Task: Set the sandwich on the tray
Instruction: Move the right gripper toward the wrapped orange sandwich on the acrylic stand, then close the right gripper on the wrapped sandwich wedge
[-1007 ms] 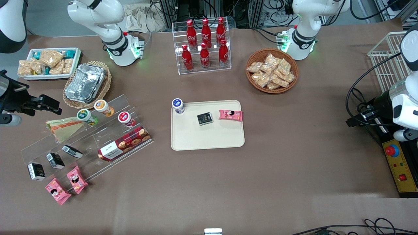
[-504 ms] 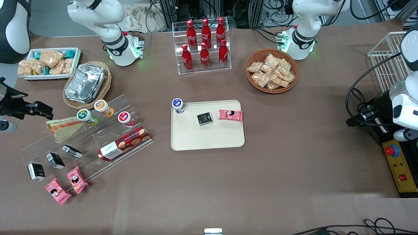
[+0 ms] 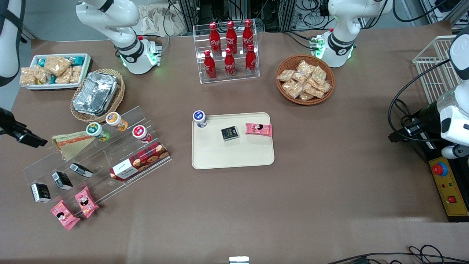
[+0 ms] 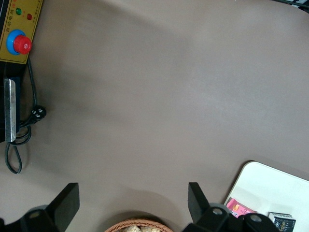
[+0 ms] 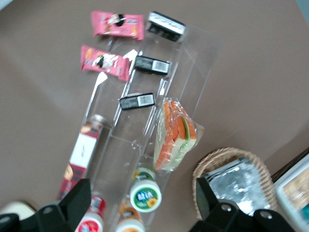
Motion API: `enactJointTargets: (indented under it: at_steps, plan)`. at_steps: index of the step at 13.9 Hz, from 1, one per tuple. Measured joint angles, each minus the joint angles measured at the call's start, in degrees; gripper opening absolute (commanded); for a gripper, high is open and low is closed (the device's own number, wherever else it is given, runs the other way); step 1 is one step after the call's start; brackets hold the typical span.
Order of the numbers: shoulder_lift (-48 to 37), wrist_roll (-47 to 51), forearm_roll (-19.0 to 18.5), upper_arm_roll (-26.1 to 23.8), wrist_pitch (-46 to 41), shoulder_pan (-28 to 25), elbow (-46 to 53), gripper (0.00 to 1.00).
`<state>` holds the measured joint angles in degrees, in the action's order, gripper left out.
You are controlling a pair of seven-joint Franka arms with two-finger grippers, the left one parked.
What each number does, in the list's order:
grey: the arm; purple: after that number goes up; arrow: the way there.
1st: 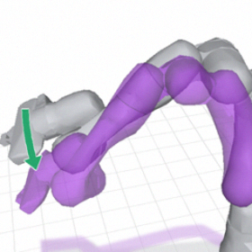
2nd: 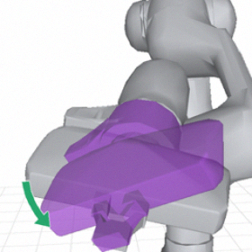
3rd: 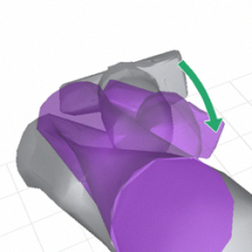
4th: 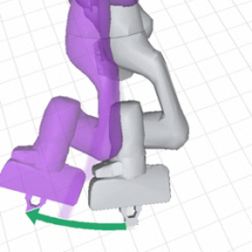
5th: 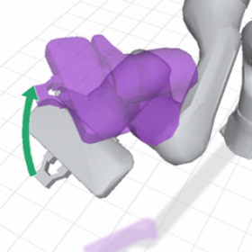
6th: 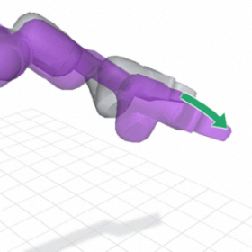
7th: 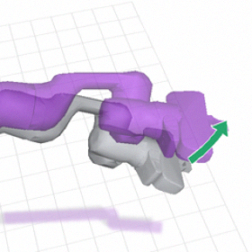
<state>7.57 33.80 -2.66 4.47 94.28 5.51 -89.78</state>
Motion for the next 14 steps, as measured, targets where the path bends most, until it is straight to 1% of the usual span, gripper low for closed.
enactJointTargets:
  at_steps: [2,3,4,6,9,14]
  plan:
    - [1.4,4.3,3.9,0.3,1.3,2.2,-0.1,0.97]
    - [2.2,5.0,5.4,0.4,1.9,3.7,-0.2,0.97]
    - [3.0,5.0,6.0,0.6,2.7,5.0,-0.4,0.97]
    - [4.2,5.0,6.3,0.8,5.5,6.2,-1.9,0.97]
    - [4.3,4.6,6.3,1.1,9.8,6.2,-6.4,0.97]
    - [1.6,1.5,6.3,1.1,15.8,6.2,-15.0,0.97]
